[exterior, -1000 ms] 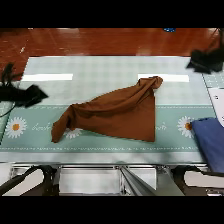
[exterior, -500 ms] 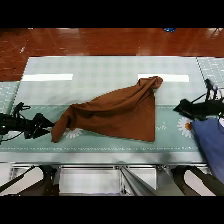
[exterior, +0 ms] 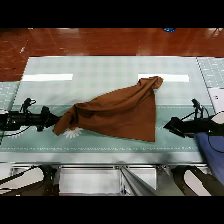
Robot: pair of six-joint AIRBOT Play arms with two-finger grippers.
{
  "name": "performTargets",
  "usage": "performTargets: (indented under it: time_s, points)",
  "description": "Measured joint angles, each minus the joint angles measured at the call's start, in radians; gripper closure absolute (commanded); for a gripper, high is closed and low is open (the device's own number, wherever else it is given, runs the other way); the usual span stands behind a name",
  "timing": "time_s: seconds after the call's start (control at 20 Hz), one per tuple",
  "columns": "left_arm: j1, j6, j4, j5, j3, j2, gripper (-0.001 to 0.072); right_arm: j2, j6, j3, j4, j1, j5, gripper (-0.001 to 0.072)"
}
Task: Fold the shirts.
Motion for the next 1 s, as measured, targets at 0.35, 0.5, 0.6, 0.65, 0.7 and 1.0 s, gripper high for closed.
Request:
performTargets:
  time_s: [0.35, 0.5, 0.6, 0.65, 0.7, 1.0]
  points:
    - [-0.012, 0.050, -0.045, -0.007, 0.028, -0.011, 0.0690, -0.047, -0.007, -0.048, 0.111, 0.131, -0.035, 0.0303]
    - [-0.013, 0.061, -0.050, -0.019, 0.030, -0.011, 0.0690, -0.127, 0.001, -0.032, 0.183, 0.228, -0.092, 0.0398]
    - [-0.013, 0.064, -0.051, -0.023, 0.031, -0.011, 0.0690, -0.195, -0.016, 0.002, 0.235, 0.288, -0.127, 0.0540]
    - [-0.013, 0.066, -0.052, -0.024, 0.032, -0.011, 0.0690, -0.229, -0.031, 0.025, 0.256, 0.316, -0.140, 0.0695]
    - [-0.013, 0.068, -0.053, -0.026, 0.034, -0.011, 0.0690, -0.260, -0.048, 0.056, 0.279, 0.344, -0.149, 0.0689]
    - [-0.001, 0.090, -0.229, -0.074, 0.200, 0.074, 0.0691, -0.249, -0.081, 0.441, 0.282, 0.380, -0.048, 0.0690]
